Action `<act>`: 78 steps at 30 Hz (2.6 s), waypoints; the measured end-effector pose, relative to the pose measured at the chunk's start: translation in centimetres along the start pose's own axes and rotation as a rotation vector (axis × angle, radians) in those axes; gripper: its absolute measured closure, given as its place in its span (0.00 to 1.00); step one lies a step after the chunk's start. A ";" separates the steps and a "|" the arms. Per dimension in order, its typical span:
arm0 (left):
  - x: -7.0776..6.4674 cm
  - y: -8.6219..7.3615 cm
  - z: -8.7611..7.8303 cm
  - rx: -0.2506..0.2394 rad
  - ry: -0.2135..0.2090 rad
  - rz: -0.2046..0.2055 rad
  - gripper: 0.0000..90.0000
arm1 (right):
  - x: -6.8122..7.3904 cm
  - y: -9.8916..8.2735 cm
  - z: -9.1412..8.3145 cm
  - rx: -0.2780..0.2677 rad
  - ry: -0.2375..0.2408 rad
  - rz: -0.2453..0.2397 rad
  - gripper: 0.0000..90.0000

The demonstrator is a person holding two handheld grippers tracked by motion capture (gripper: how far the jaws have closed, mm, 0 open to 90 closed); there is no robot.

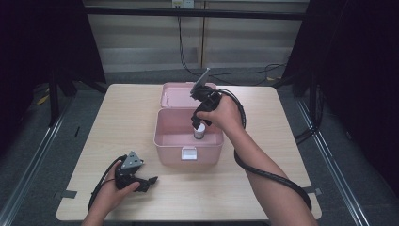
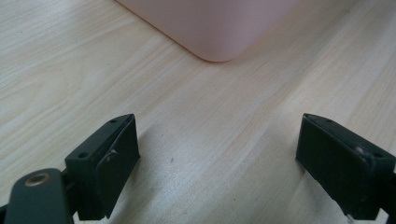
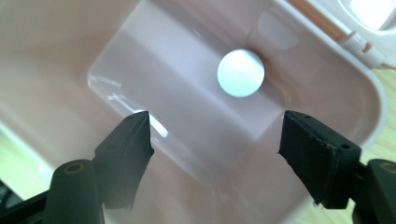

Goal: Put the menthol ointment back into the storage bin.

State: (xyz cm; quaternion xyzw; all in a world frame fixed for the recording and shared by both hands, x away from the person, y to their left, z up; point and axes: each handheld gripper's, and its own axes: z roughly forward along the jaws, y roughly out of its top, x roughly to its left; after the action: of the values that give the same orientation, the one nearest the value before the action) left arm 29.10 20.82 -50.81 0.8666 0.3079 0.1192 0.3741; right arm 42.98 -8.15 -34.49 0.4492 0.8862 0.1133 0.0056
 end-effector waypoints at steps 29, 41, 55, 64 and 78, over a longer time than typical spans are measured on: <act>0.0 0.0 0.0 0.001 0.003 0.001 0.14 | -1.1 -5.7 -5.3 -0.021 0.002 -0.154 0.21; 0.0 0.0 0.0 -0.001 0.004 0.000 0.14 | -2.7 -9.0 -6.7 -0.063 0.014 -0.161 0.18; 0.0 0.0 0.0 0.002 0.002 0.001 0.14 | -3.8 -13.1 -5.8 -0.068 0.021 -0.186 0.17; 0.0 0.0 0.0 0.002 0.001 0.000 0.14 | -4.7 -16.0 -2.6 -0.098 0.048 -0.177 0.17; 0.0 0.0 0.0 0.003 0.002 0.000 0.14 | -5.0 -18.7 2.5 -0.154 0.128 -0.200 0.17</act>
State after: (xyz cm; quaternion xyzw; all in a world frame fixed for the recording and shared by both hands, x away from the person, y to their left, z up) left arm 29.08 20.82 -50.82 0.8670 0.3084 0.1195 0.3728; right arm 31.42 -22.32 -41.24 0.3489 0.9137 0.2081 -0.0052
